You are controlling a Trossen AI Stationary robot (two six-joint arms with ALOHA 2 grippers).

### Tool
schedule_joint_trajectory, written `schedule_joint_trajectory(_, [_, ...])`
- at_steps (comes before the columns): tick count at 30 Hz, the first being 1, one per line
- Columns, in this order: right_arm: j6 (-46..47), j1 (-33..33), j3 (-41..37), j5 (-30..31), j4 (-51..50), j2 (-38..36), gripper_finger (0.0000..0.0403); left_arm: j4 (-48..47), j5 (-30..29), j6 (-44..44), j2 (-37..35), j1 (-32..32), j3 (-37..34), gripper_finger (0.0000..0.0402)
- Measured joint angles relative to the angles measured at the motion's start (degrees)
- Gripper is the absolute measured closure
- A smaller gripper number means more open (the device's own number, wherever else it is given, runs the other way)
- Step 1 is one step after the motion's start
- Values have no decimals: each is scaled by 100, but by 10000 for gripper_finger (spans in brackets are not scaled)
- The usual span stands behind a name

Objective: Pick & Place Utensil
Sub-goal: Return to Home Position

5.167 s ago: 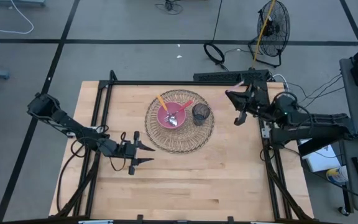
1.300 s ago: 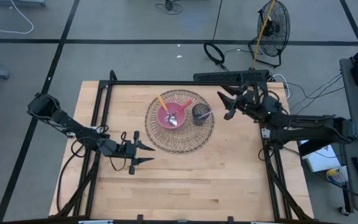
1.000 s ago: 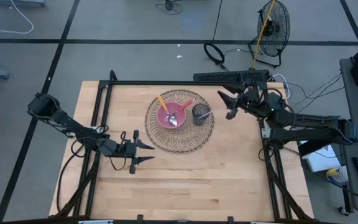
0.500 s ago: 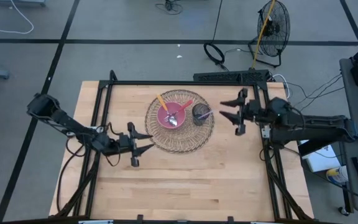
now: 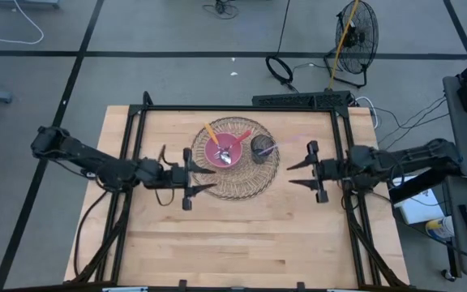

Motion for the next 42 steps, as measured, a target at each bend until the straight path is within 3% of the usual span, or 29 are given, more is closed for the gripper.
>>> schedule_joint_trajectory(4, [-273,470,-177,749,-14,-157,248,-236,117,388,-435,392,124,231])
schedule_joint_trajectory(11, [-318,991,-477,1804,-382,-1042,248,-1664,705,-183,-1435,1354,43,231])
schedule_joint_trajectory(18, [-168,1180,-1052,2372,-600,-1458,258,-2795,627,-259,-2076,1443,18,231])
schedule_joint_trajectory(23, [-165,1181,-1417,2397,-447,-1817,265,-2646,561,-319,-2514,1444,-394,231])
schedule_joint_trajectory(36, [44,1181,-2149,2400,-453,-2718,272,-1459,65,-729,-3759,1458,-2334,231])
schedule_joint_trajectory(42, [303,1181,-2538,2402,-442,-2972,273,-1315,122,-885,-4286,1492,-2812,231])
